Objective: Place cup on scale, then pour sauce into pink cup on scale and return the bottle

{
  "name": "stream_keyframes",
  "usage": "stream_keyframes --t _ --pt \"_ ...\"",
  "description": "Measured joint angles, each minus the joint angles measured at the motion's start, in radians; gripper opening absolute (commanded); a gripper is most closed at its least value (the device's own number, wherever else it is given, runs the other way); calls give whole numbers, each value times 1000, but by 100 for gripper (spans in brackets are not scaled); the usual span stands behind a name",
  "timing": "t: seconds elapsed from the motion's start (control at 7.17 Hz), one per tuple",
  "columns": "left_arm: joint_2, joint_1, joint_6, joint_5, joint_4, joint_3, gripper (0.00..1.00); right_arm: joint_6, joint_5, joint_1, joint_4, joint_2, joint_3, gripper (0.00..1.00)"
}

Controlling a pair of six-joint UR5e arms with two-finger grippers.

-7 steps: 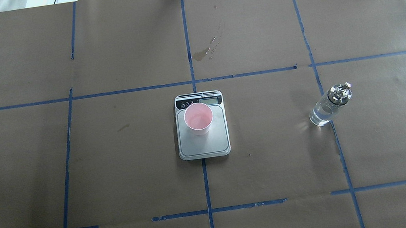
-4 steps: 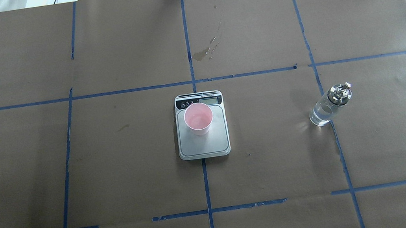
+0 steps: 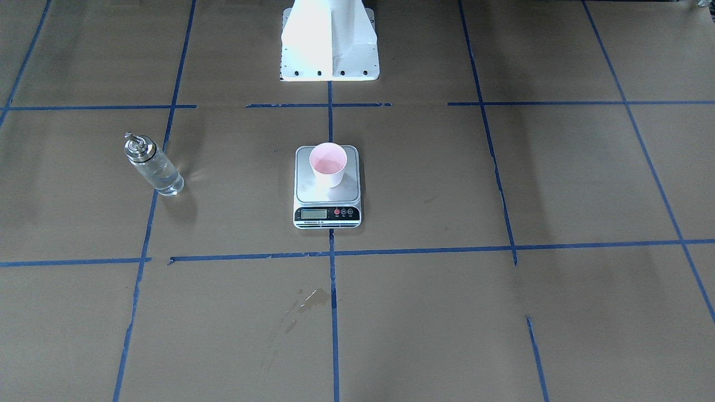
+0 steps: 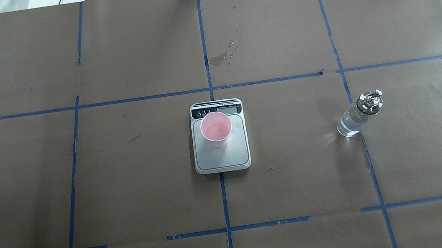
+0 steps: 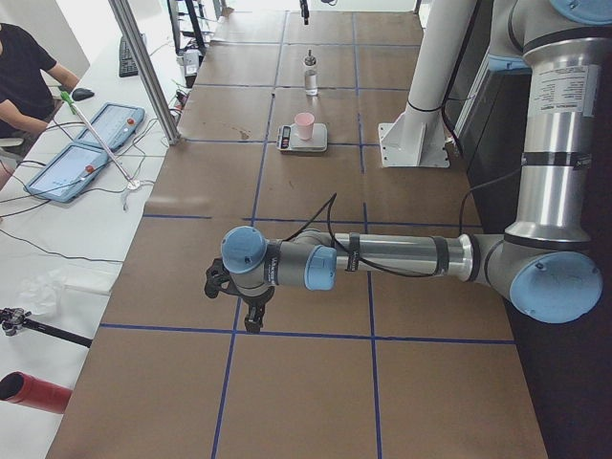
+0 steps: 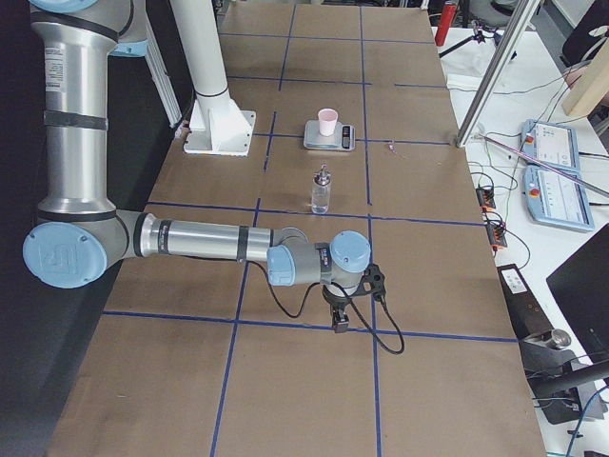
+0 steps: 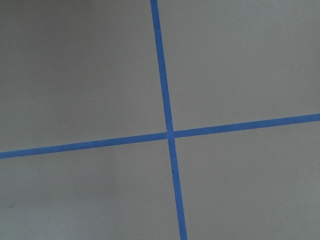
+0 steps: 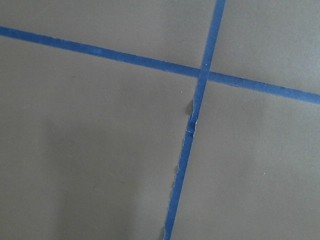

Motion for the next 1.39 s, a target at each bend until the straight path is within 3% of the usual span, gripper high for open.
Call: stream_keyframes --t 0.56,0.98,1.39 --pt "-11 2 -1 11 1 0 100 0 5 1 -1 -2 9 100" --pt "-14 2 -2 75 10 1 100 -1 5 3 -2 1 8 100" --pt "-8 0 2 76 84 -11 100 0 4 29 -37 -11 65 100"
